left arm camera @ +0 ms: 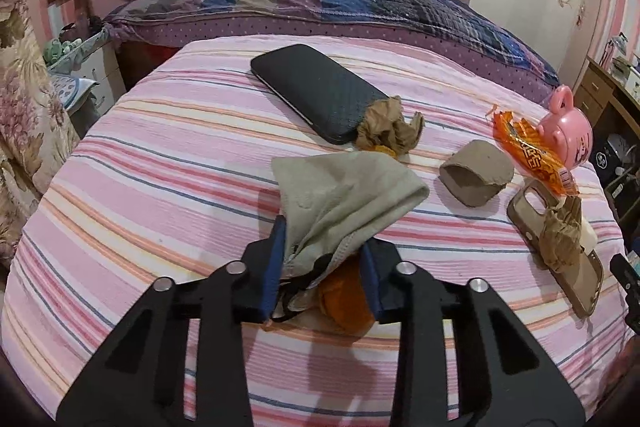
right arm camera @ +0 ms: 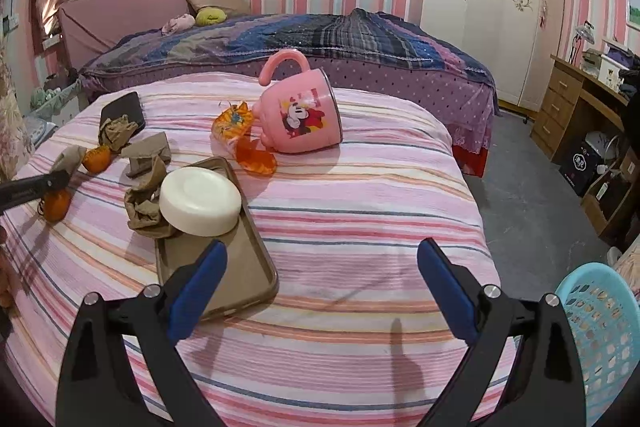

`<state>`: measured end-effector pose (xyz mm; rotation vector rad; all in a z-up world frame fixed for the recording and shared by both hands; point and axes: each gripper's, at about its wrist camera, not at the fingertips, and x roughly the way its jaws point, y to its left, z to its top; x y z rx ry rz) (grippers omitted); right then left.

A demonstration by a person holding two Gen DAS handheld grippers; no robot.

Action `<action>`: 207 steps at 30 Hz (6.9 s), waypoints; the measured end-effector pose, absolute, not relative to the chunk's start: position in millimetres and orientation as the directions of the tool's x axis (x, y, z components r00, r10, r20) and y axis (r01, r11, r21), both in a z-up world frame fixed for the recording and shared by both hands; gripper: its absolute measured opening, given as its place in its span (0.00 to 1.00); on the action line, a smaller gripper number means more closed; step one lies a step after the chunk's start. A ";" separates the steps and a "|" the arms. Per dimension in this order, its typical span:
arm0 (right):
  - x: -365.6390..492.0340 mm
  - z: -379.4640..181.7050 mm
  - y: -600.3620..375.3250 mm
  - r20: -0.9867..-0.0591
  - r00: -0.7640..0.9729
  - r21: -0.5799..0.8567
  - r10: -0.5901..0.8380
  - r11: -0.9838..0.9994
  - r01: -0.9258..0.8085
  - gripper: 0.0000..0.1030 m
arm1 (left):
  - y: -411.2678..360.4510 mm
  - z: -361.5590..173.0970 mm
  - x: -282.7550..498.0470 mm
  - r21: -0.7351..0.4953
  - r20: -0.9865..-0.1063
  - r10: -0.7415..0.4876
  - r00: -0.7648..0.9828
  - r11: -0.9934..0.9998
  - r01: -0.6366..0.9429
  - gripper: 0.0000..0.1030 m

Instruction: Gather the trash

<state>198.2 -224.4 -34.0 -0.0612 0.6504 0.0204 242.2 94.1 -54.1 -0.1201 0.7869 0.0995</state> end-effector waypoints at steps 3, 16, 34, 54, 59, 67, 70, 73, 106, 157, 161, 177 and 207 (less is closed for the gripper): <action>198.3 -34.3 -222.6 -0.606 0.795 -0.062 -0.009 0.997 -0.037 0.91 | 98.9 -49.4 235.7 -0.074 -0.694 0.051 0.718 0.987 -0.142 0.24; 199.4 -29.0 -219.5 -0.591 0.807 -0.036 0.006 0.999 -0.034 0.91 | 115.9 -36.8 220.5 -0.045 -0.655 0.088 0.750 0.987 -0.155 0.13; 205.3 -34.4 -163.0 -0.638 0.762 -0.029 0.112 0.985 -0.169 0.91 | 145.2 -31.8 207.7 -0.025 -0.646 0.142 0.750 0.978 -0.207 0.13; 236.7 -47.8 -116.0 -0.694 0.689 0.029 0.211 0.964 -0.265 0.57 | 148.8 -38.8 209.1 -0.036 -0.671 0.132 0.730 0.977 -0.210 0.13; 238.3 -45.8 -118.3 -0.668 0.702 0.067 0.246 0.960 -0.273 0.38 | 149.5 -37.7 208.3 -0.049 -0.672 0.128 0.729 0.975 -0.216 0.13; 244.3 -42.9 -108.8 -0.666 0.702 0.071 0.250 0.959 -0.275 0.54 | 152.3 -37.5 206.2 -0.060 -0.673 0.127 0.728 0.973 -0.225 0.13; 252.6 -42.0 -104.5 -0.663 0.700 0.103 0.264 0.959 -0.263 0.55 | 156.1 -35.8 206.4 -0.073 -0.672 0.125 0.730 0.970 -0.234 0.13; 261.8 -44.4 -99.9 -0.669 0.695 0.125 0.263 0.962 -0.244 0.55 | 157.0 -35.5 206.1 -0.065 -0.671 0.133 0.729 0.969 -0.237 0.13; 186.4 -27.2 -145.4 -0.596 0.772 0.014 0.223 0.963 -0.268 0.38 | 120.6 -14.0 171.5 -0.051 -0.631 0.103 0.769 0.983 -0.174 0.13; 37.5 -23.0 -503.8 -0.548 0.818 0.014 -0.173 0.976 0.216 0.38 | -281.0 -15.0 95.9 -0.012 -0.602 -0.298 0.741 0.931 0.364 0.13; 39.0 -28.5 -509.9 -0.564 0.803 0.001 -0.191 0.973 0.232 0.38 | -312.6 -13.9 97.1 -0.028 -0.599 -0.342 0.724 0.913 0.408 0.13; 34.2 -35.5 -533.6 -0.559 0.800 0.047 -0.217 0.955 0.292 0.38 | -362.4 -35.0 98.9 0.013 -0.625 -0.353 0.696 0.887 0.462 0.70; 74.2 -14.0 -462.3 -0.522 0.816 0.052 -0.248 0.946 0.320 0.91 | -191.7 -2.4 125.8 0.057 -0.556 -0.117 0.823 0.982 0.178 0.95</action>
